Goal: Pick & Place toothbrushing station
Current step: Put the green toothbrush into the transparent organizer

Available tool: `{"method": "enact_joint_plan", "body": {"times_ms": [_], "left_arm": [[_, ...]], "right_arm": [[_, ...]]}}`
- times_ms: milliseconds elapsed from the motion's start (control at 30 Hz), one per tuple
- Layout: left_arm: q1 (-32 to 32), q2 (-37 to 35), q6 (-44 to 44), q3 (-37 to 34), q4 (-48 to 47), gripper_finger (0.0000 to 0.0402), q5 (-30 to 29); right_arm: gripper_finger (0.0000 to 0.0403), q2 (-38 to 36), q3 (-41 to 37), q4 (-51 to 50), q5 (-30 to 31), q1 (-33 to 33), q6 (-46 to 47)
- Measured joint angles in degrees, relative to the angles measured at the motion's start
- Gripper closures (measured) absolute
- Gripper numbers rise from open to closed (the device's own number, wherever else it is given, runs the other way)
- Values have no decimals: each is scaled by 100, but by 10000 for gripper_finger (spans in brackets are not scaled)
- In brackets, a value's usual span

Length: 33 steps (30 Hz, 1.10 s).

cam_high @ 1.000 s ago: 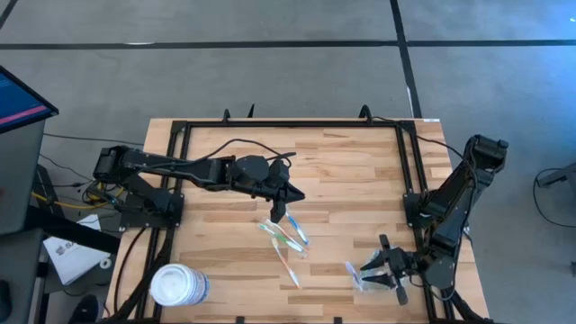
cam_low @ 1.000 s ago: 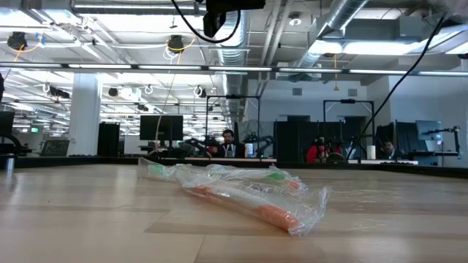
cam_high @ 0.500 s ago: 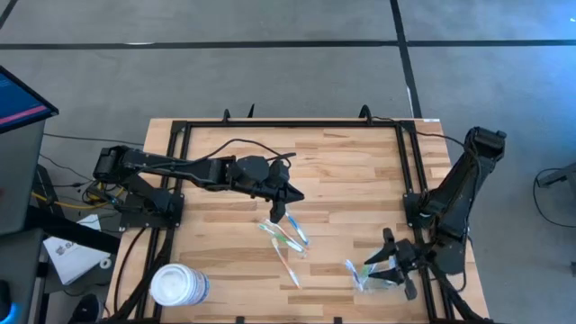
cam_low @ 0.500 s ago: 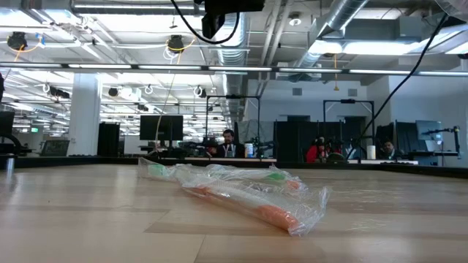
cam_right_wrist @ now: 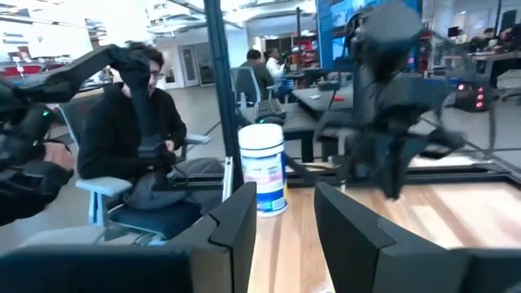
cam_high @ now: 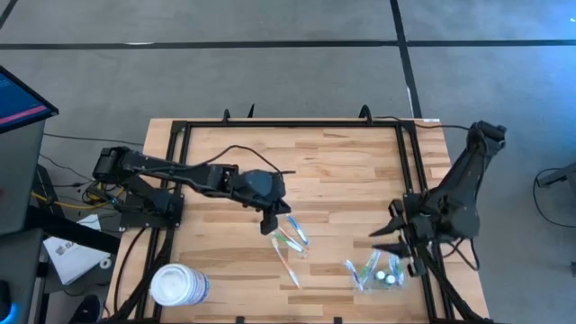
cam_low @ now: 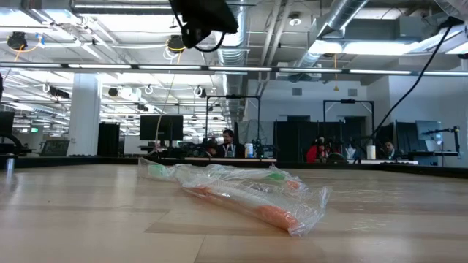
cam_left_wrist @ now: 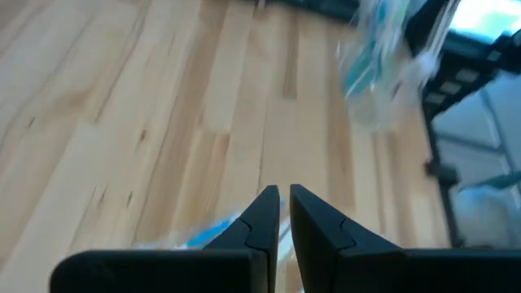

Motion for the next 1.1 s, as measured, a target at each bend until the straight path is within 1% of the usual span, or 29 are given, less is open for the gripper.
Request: {"method": "enact_joint_plan", "body": {"times_ms": [100,267,433,533,700,767,867,967,1100], "left_arm": [[-59,0,88,-230,-59,376,-47],[-114,-109,68,-819,-28,376,-100],[-114,-317,15,-1388,-12,376,-304],[-151,-456,6,-1715,-18,376,-471],[-187,-748,-97,-2242,69,376,-726],[-208,-785,-109,-2427,128,374,-737],[-240,-822,-110,-2715,349,364,-797],[-250,-822,-104,-2996,603,344,-830],[-295,-822,-19,-3205,738,311,-879]], "right_arm": [[287,-191,0,-201,-391,-333,-6],[287,-429,0,-506,-1032,-952,2],[287,-602,0,-883,-1543,-1595,286],[287,-580,54,-1235,-1917,-2052,496],[286,-428,398,-1815,-2589,-2709,700],[286,-382,525,-2035,-2708,-2908,700],[286,-346,744,-2455,-2721,-3163,706],[286,-320,854,-2636,-2725,-3343,707],[286,-321,881,-2638,-2995,-3468,707]]}}
